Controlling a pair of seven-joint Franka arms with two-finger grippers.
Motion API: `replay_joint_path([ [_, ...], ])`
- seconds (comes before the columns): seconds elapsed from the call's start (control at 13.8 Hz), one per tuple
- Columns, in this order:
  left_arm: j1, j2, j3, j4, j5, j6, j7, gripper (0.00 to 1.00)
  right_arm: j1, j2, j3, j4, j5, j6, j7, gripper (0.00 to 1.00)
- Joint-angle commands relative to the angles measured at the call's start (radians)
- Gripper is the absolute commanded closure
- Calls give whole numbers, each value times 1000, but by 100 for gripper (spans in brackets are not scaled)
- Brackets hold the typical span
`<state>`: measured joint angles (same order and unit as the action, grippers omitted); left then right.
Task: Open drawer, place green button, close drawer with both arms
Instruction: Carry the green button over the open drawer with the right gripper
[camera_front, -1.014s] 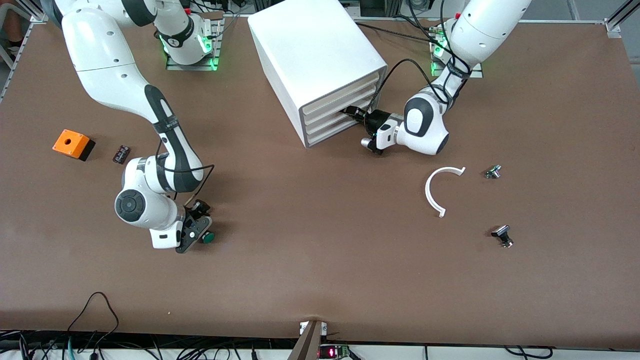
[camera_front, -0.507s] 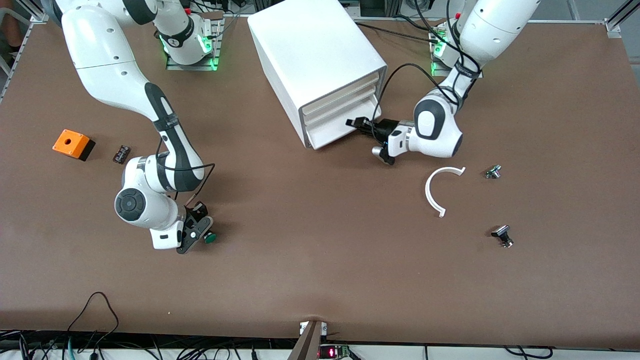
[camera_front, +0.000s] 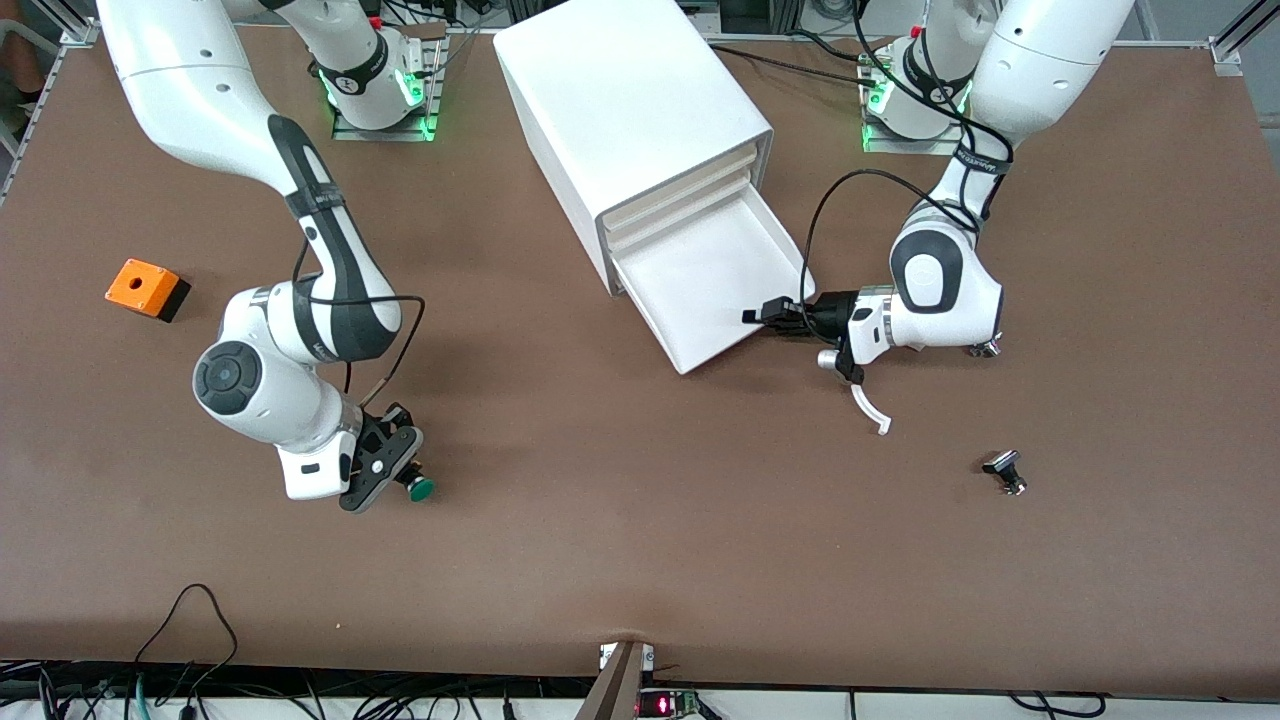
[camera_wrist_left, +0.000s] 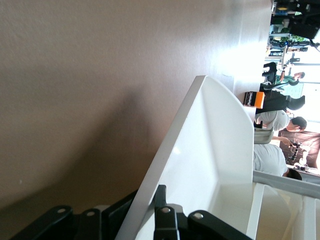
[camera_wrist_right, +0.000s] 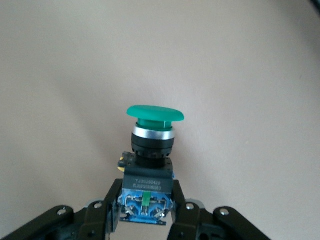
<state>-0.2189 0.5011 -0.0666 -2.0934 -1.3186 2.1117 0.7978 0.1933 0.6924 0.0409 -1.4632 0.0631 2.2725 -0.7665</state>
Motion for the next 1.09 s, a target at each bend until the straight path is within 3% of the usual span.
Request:
replay_joint_path([
  [0.0,-8,24,4,41,-16,65,-43,1,2,-14,23,42,12,-5,-22,69],
  [0.29,-5,7,1,47,-22,97,-40,0,2,-14,101,171,14,-123,-17,70],
  [0.8,111,-114,4,81,16,220,-42,0,29,-16,177,204,6,-123,-20,70],
  [1.01,205,-191,11,102,374,202,-45,0,83,-14,177,212,-48,-130,-22,69],
])
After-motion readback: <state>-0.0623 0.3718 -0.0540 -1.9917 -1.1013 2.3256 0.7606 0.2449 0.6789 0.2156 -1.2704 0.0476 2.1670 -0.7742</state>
